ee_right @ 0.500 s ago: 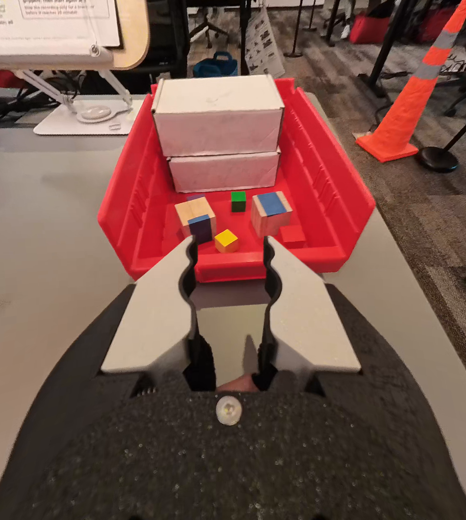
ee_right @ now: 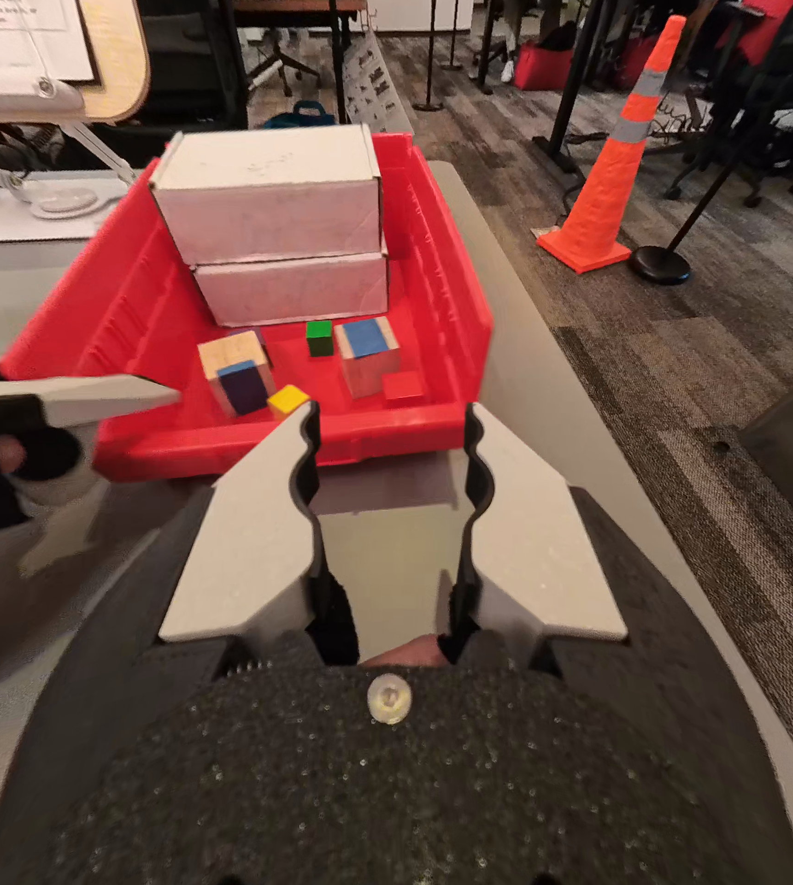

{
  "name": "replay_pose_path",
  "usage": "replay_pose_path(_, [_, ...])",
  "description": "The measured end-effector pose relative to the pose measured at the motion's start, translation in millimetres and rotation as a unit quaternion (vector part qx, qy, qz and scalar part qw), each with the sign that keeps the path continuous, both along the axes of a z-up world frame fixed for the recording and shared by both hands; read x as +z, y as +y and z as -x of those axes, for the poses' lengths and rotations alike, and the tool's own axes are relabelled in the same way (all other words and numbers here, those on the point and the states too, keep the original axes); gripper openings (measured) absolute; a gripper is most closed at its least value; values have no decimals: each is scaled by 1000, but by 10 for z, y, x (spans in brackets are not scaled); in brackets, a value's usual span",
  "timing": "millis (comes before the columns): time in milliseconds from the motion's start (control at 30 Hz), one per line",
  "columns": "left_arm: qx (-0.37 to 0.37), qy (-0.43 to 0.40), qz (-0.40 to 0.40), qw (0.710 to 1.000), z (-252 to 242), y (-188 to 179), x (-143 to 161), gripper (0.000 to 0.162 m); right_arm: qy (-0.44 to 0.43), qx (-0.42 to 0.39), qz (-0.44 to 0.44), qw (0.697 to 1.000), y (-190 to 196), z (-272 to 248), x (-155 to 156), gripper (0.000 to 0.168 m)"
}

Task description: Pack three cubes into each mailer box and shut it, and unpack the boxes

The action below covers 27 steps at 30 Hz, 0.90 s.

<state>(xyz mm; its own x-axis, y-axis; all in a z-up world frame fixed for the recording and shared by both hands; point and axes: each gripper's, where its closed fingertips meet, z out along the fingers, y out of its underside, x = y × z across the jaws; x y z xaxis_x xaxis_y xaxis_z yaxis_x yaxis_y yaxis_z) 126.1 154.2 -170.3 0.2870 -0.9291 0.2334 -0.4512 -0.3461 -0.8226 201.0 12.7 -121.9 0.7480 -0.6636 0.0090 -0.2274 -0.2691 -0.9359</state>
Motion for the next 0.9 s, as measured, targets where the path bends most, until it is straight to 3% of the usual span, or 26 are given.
replay_pose_path(133, [60,15,-13,998,336,338,2,5,4,-49,28,998,-33,-62,-125,62])
replay_pose_path(233, [73,19,-15,997,538,380,13,1,51,-17,45,998,156,128,-320,72])
replay_pose_path(300, [87,18,-19,996,672,365,17,1,90,-2,29,995,294,296,-333,22])
replay_pose_path(400, [122,13,-40,992,952,445,89,0,72,-34,79,994,370,388,-327,7])
replay_pose_path(600, [206,0,-67,976,1786,1085,254,1,17,33,44,998,1245,933,14,6])
replay_pose_path(733, [265,11,-50,963,2291,1580,174,0,24,90,57,994,1917,1363,-82,6])
replay_pose_path(900, [299,47,-41,952,2625,1915,25,1,48,116,70,990,2470,1626,-198,5])
